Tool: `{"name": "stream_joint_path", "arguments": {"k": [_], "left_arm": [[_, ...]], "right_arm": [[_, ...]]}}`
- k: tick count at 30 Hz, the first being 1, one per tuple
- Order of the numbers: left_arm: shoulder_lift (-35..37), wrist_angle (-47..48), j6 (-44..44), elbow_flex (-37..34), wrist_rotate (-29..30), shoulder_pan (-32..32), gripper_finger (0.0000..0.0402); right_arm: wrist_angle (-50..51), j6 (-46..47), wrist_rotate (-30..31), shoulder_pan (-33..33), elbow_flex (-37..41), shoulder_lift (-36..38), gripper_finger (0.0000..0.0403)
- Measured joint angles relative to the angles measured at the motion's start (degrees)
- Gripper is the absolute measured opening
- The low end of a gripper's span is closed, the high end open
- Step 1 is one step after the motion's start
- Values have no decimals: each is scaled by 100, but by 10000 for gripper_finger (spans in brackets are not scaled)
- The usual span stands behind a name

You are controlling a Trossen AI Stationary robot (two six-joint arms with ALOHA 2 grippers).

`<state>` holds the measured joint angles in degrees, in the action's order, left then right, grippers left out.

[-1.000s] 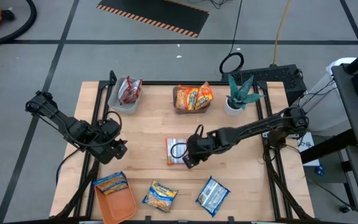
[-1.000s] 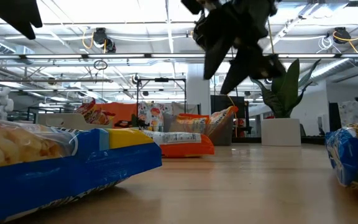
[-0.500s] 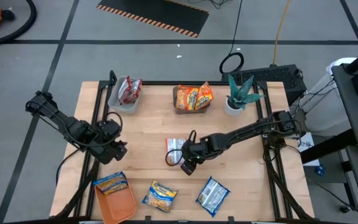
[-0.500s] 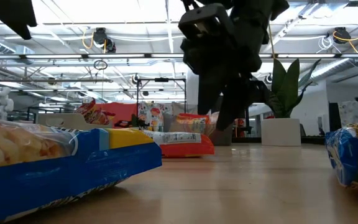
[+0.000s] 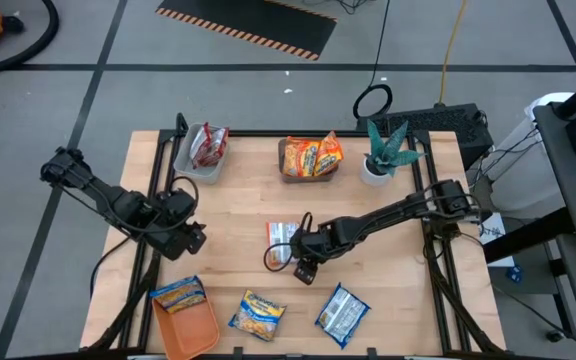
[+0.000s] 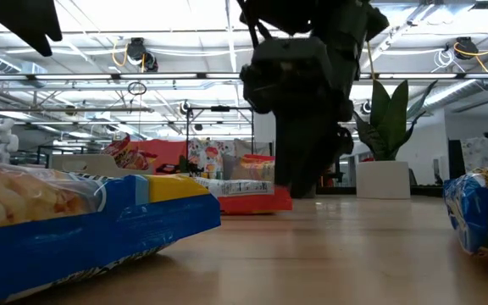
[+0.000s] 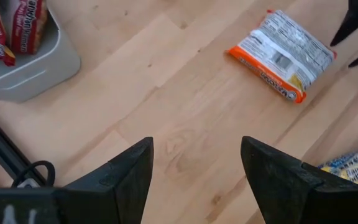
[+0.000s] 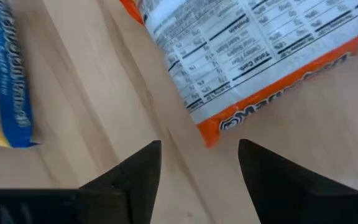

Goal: Sort Maruchan noodles
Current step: Put the orange noodle pack into the black bin

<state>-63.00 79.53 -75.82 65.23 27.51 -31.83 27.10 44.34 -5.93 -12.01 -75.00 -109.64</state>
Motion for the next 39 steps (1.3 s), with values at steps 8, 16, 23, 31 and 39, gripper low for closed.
{"name": "stream_joint_path", "arguments": {"k": [8, 16, 23, 31, 39], "left_arm": [[0, -4, 56, 0, -41, 269, 246], [0, -8, 267, 0, -40, 520, 246], [0, -45, 362, 0, -22, 820, 246], [-8, -752, 399, 0, 196, 940, 246], [-360, -1801, 1236, 0, 481, 1219, 246]], "right_arm": [[-167, -112, -2, 81, 0, -306, 172], [-235, -319, 94, 238, -4, -361, 96], [-92, -659, 143, 297, 7, -168, 7], [-43, -980, -337, 596, 4, 759, 2], [310, -1345, -996, 1139, 4, 1577, 1]]}}
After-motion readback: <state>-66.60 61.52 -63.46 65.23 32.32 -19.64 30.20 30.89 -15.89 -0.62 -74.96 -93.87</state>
